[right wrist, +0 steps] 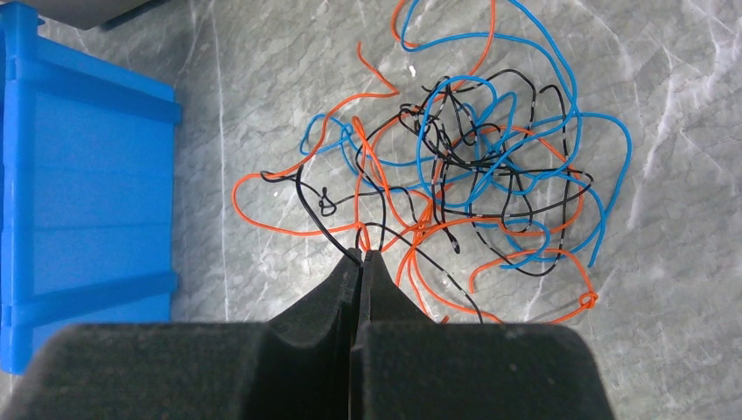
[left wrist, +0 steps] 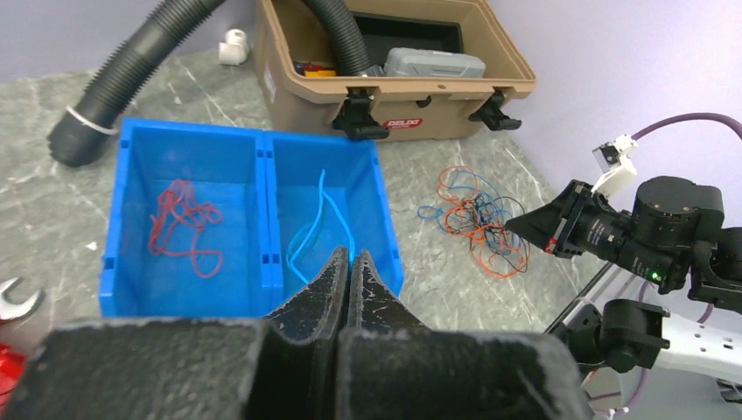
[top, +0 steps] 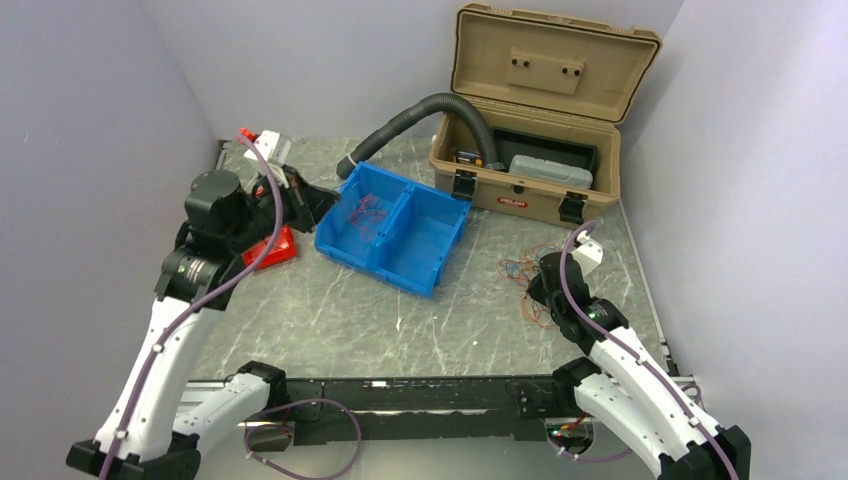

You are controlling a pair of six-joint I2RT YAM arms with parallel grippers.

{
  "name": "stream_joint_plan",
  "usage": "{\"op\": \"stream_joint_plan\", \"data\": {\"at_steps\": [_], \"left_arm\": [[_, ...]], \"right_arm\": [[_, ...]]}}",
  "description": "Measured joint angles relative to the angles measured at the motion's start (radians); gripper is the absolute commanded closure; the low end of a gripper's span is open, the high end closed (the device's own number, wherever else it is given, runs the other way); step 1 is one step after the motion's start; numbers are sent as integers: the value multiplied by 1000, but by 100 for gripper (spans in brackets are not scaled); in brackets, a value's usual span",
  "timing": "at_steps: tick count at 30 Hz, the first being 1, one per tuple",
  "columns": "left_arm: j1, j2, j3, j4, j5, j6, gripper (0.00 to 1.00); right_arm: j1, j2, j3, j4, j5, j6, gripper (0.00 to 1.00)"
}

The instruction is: Untangle the cables

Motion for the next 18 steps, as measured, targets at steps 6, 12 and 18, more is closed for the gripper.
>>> {"op": "stream_joint_plan", "data": {"at_steps": [6,12,18], "left_arm": [[-61,101,3,65,13,-36,100],[-149,200,50,79,-28,-34,100],[-181,299,82,81,-97,-27,100]], "right_arm": [[0,5,0,13,0,-9,100],[0,18,0,31,-3,-16,100],[0,36,0,42,-25,-18,100]]}}
